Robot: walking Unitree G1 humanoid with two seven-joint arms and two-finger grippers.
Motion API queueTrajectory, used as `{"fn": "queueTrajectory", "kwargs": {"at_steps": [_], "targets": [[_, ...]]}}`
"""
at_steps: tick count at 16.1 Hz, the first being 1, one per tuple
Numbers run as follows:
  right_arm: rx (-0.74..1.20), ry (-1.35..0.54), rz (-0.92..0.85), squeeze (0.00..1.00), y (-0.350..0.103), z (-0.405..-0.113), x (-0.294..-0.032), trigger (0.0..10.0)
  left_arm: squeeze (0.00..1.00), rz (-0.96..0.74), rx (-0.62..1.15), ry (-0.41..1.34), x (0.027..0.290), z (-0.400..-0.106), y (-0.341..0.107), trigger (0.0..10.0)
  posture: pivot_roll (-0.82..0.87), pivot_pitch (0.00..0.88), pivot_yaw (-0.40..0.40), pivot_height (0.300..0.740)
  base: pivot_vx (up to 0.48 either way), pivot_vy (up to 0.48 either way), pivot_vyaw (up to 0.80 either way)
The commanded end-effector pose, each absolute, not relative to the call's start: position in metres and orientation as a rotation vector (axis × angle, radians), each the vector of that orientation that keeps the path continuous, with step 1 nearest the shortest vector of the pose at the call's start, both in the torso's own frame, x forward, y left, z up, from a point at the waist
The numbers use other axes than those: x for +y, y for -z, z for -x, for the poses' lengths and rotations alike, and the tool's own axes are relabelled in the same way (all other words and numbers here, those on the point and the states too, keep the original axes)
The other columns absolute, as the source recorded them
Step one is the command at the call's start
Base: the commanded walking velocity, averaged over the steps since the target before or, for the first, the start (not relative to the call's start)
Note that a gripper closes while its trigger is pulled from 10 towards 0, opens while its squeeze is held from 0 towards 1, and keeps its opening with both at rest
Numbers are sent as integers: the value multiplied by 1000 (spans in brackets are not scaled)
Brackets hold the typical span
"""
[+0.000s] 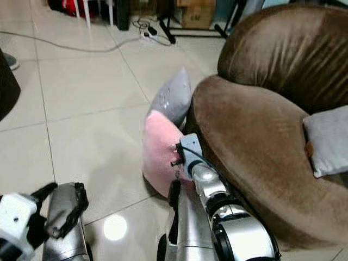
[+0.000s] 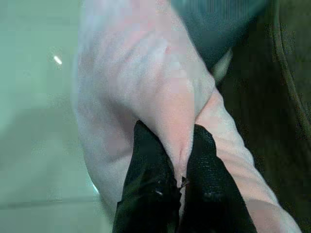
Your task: Move the pillow to the sofa from floor
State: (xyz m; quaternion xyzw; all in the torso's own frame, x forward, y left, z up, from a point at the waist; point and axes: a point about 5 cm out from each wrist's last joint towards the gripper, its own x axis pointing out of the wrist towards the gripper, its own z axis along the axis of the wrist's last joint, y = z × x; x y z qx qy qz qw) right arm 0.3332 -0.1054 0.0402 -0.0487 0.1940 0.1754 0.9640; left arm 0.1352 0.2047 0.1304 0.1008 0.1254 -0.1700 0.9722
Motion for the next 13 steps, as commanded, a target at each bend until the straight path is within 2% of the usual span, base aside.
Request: {"fn": "queueTrajectory", "kwargs": {"at_steps": [1, 2, 4, 6, 7, 9, 10, 11, 13], "targets": [[272, -348, 65, 0, -60, -343, -118, 0, 0, -187, 241, 331, 203, -138, -131, 10000, 140, 0, -171, 440, 0, 0, 0], [222, -360, 30, 0, -70, -347, -119, 0, 0, -179, 222, 311, 205, -146, -130, 10000, 122, 0, -157, 440, 0, 0, 0], [-31, -342, -39, 0, -130, -355, -153, 0, 0, -163, 132, 210, 202, -161, -142, 10000, 110, 0, -143, 440, 0, 0, 0], [-141, -329, -13, 0, -166, -356, -170, 0, 0, -159, 108, 176, 204, -168, -145, 10000, 100, 0, -138, 440, 0, 0, 0], [-281, -266, -16, 0, -221, -361, -201, 0, 0, -152, 75, 147, 204, -177, -147, 10000, 80, 0, -127, 440, 0, 0, 0], [-446, -169, 1, 0, -287, -361, -232, 0, 0, -156, 43, 142, 202, -190, -151, 10000, 55, 0, -110, 440, 0, 0, 0], [-492, -146, 41, 0, -306, -360, -241, 0, 0, -152, 26, 146, 201, -194, -154, 10000, 55, 0, -107, 440, 0, 0, 0], [-528, -80, 174, 0, -344, -357, -259, 0, 0, -154, -10, 145, 198, -202, -162, 10000, 57, 0, -113, 440, 0, 0, 0], [-489, -67, 218, 0, -356, -358, -265, 0, 0, -146, -32, 136, 198, -205, -167, 10000, 70, 0, -121, 440, 0, 0, 0]]}}
